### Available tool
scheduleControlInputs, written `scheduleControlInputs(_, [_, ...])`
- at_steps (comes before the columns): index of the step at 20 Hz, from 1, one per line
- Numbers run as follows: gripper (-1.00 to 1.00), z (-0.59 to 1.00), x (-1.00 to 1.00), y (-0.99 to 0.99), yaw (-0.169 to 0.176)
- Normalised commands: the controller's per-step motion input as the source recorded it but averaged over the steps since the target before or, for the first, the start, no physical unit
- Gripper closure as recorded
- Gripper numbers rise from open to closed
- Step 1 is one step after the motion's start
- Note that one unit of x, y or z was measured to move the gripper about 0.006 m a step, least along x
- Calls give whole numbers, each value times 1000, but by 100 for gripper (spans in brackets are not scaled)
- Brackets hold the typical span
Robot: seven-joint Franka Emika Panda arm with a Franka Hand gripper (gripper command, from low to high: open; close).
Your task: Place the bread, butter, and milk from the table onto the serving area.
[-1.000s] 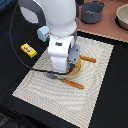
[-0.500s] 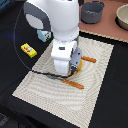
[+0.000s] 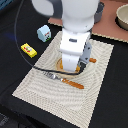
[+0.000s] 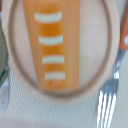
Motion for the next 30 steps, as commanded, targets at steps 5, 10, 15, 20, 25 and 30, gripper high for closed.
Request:
scheduleControlInputs(5, [-100, 309, -1000, 287, 0])
scheduleControlInputs(10, [-100, -1, -1000, 116, 0])
scheduleControlInputs(15, [-100, -51, -1000, 13, 0])
scheduleControlInputs(20, [-100, -187, -1000, 0, 0])
scheduleControlInputs(25, [-100, -306, -1000, 0, 0])
scheduleControlInputs(30, [-100, -371, -1000, 0, 0])
